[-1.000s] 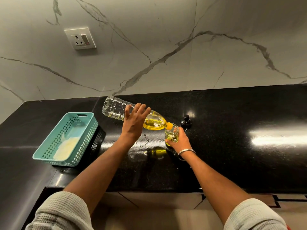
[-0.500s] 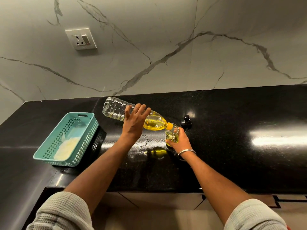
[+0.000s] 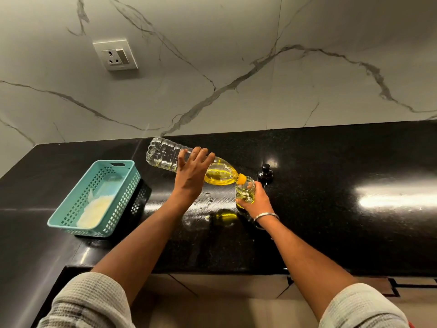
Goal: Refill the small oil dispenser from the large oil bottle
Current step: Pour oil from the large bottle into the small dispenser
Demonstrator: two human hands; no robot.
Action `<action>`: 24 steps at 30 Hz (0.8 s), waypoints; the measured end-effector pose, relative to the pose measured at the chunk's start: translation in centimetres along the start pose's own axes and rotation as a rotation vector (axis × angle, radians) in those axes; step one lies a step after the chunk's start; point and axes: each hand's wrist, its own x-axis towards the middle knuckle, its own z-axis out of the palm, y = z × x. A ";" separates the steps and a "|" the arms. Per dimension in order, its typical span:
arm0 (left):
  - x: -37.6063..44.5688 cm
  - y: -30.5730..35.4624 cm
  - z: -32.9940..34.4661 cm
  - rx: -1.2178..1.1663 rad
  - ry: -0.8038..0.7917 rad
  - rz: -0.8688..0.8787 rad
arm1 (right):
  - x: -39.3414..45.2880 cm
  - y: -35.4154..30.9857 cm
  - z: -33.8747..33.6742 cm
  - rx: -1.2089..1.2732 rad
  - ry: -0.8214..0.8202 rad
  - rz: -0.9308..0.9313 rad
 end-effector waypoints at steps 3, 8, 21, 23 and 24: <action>0.0 0.1 0.0 0.000 0.009 0.001 | 0.0 0.0 0.0 -0.008 -0.008 0.002; 0.0 0.1 -0.2 0.006 0.014 0.001 | 0.1 -0.1 -0.1 0.002 -0.001 0.002; 0.1 0.1 -0.3 0.010 0.009 0.008 | 0.1 0.1 0.0 0.001 -0.005 -0.003; 0.1 0.0 -0.3 0.005 0.007 0.007 | 0.0 0.1 0.0 0.005 -0.003 -0.004; 0.1 0.0 -0.3 0.003 0.009 0.007 | 0.0 0.1 0.0 0.006 -0.002 -0.007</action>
